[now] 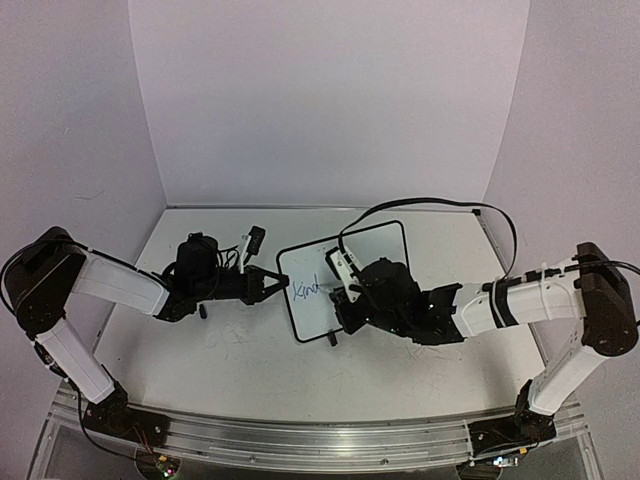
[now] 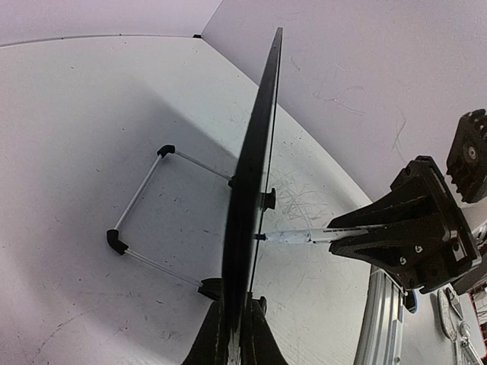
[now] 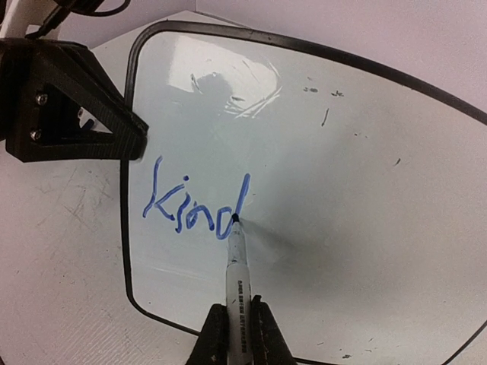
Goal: Write a sentence on the whiteboard
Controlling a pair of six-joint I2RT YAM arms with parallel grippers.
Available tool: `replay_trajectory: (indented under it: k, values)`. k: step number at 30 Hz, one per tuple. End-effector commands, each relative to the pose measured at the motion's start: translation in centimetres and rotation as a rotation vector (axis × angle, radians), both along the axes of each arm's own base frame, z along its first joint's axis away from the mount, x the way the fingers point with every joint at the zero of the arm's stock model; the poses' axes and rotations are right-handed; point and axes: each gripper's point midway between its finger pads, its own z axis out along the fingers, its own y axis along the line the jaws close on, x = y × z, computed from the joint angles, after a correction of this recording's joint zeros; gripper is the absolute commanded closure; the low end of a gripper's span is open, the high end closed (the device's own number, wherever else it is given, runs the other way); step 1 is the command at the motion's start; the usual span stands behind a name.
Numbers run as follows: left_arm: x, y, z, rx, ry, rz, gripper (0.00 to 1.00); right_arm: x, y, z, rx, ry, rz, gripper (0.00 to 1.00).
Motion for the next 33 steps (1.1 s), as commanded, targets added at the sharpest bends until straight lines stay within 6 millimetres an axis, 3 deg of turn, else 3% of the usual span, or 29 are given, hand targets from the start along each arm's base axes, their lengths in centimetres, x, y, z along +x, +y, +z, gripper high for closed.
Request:
replay_trajectory:
  k: [1,10,15,18,33]
  values:
    - [-0.3,0.4,0.7,-0.006,-0.014,-0.001,1.0,0.0,-0.9,-1.1,-0.018,0.02,-0.025,1.0]
    - [-0.3,0.4,0.6,-0.004,-0.011,0.0,1.0,0.0,-1.5,-1.0,-0.03,0.011,-0.036,1.0]
    - [-0.3,0.5,0.7,-0.005,-0.012,0.002,1.0,-0.5,-0.9,2.3,0.037,-0.026,0.019,1.0]
    - [-0.4,0.6,0.7,-0.006,-0.012,0.005,1.0,-0.9,-1.0,3.1,0.053,-0.044,0.042,1.0]
    - [-0.5,0.5,0.7,-0.006,-0.009,0.003,1.0,0.2,0.1,2.5,0.033,-0.065,0.03,1.0]
